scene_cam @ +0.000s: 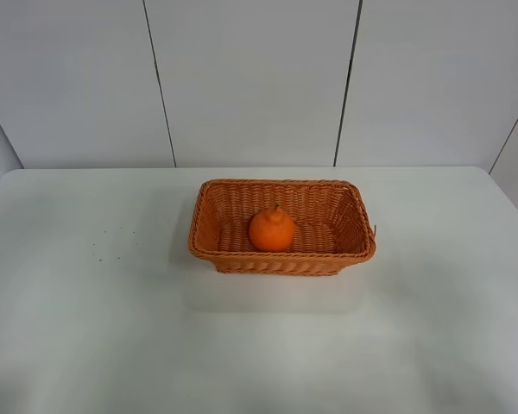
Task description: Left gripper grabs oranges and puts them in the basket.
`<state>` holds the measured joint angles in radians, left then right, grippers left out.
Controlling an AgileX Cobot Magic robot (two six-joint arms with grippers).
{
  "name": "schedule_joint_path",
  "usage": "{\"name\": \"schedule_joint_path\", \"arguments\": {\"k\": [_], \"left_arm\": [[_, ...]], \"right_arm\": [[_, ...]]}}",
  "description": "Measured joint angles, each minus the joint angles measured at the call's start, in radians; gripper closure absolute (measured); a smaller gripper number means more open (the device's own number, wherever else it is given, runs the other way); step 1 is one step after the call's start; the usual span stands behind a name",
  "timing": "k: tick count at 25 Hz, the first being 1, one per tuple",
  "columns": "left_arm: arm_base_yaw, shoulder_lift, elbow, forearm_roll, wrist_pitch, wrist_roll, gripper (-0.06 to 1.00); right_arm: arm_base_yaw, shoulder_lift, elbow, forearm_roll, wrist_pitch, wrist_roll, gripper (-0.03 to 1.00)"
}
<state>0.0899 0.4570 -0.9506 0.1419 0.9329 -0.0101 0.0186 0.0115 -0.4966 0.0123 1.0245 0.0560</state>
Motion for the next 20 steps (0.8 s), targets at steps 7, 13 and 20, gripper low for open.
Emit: {"name": "schedule_joint_path", "arguments": {"k": [7,13,20], "left_arm": [[0.000,-0.261,0.255,-0.051,0.054,-0.001,0.10],[0.000,-0.431,0.376,-0.066,0.068,-0.002,0.10],[0.000,-0.461,0.419,-0.072,0.140,-0.018,0.11]], "right_arm": [[0.000,0.000,0.000,0.000,0.000,0.000,0.27],[0.000,0.000,0.000,0.000,0.000,0.000,0.27],[0.000,0.000,0.000,0.000,0.000,0.000,0.27]]}}
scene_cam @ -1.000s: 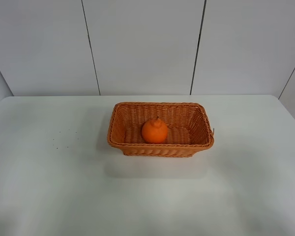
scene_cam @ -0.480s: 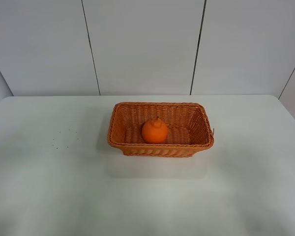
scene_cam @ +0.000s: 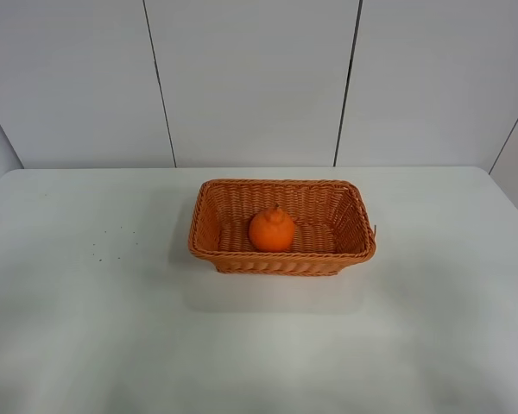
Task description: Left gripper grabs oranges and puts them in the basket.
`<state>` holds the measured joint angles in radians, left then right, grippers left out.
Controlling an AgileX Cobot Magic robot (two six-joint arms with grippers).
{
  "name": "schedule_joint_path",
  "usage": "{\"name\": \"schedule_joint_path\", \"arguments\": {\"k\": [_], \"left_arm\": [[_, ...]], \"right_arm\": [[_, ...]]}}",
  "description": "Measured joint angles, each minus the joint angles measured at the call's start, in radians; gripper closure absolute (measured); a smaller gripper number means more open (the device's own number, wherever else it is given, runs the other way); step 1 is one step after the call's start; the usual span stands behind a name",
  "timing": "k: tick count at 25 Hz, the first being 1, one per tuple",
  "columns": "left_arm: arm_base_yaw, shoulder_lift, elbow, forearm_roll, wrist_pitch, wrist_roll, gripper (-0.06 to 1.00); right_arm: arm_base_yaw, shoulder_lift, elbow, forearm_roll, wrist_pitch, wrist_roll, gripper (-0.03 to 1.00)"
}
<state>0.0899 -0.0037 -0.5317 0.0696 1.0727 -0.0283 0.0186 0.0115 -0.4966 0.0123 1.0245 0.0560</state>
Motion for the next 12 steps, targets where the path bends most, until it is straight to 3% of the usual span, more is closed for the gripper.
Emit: {"name": "schedule_joint_path", "arguments": {"k": [12], "left_arm": [[0.000,0.000,0.010,-0.021,0.008,-0.003,0.16]], "right_arm": [[0.000,0.000,0.000,0.000,0.000,0.000,0.27]]}}
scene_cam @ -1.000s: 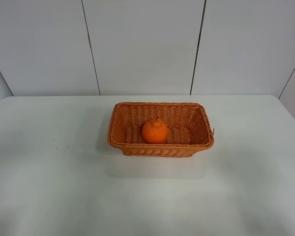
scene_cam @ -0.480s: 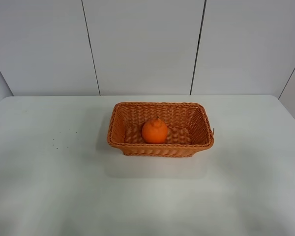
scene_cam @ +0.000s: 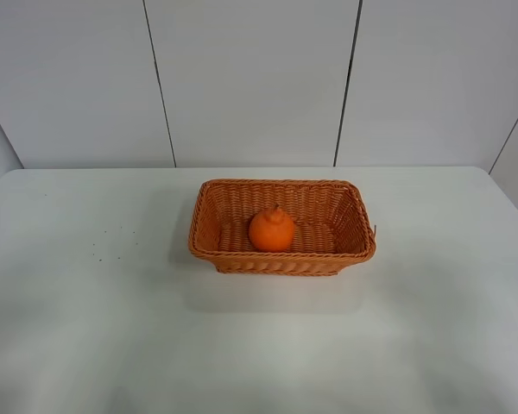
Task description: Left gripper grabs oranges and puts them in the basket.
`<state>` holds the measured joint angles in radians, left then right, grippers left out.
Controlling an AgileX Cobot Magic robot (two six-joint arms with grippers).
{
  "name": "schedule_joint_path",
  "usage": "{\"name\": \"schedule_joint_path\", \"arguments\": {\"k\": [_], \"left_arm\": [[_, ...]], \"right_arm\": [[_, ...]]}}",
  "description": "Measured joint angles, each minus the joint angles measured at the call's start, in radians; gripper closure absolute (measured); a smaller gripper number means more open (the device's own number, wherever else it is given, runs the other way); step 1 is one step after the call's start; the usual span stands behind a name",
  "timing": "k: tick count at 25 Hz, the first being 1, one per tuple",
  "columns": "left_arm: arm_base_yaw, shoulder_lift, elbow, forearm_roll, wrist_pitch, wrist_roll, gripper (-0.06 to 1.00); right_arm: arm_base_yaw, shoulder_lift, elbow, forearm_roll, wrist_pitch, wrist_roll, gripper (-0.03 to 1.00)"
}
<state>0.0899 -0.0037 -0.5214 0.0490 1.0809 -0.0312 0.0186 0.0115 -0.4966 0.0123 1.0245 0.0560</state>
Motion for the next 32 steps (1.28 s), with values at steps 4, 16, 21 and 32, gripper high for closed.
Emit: {"name": "schedule_joint_path", "arguments": {"k": [4,16,21,32], "left_arm": [[0.000,0.000,0.000,0.008,0.000,0.000,0.16],[0.000,0.000,0.027,0.011,-0.023,0.001,0.16],[0.000,0.000,0.028,0.011,-0.023,0.001,0.16],[0.000,0.000,0.028,0.012,-0.023,0.002,0.16]], "right_arm": [[0.000,0.000,0.000,0.000,0.000,0.000,0.27],[0.000,0.000,0.000,0.000,0.000,0.000,0.27],[0.000,0.000,0.000,0.000,0.000,0.000,0.27],[0.000,0.000,0.000,0.000,0.000,0.000,0.27]]}}
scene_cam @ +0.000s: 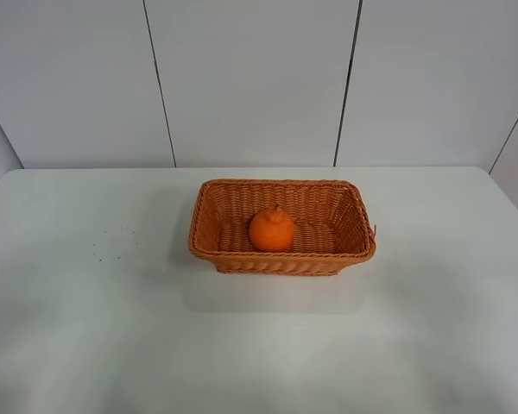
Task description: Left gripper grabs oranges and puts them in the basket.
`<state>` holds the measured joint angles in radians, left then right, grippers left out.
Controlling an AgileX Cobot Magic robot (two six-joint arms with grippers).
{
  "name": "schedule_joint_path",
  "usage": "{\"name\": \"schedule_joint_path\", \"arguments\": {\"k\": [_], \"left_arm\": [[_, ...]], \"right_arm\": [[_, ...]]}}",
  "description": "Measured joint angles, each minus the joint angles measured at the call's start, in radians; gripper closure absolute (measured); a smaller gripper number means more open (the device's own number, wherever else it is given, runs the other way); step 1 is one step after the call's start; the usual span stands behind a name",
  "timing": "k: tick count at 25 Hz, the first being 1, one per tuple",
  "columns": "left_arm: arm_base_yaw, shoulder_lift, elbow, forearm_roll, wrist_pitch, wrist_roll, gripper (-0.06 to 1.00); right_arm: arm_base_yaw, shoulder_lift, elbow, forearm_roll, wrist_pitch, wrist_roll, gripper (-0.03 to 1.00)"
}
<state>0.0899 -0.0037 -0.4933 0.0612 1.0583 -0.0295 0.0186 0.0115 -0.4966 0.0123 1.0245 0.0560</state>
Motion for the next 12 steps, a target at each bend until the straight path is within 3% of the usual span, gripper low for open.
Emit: {"name": "schedule_joint_path", "arguments": {"k": [12], "left_arm": [[0.000,0.000,0.000,0.010,0.000,0.000,0.16]], "right_arm": [[0.000,0.000,0.000,0.000,0.000,0.000,0.27]]}}
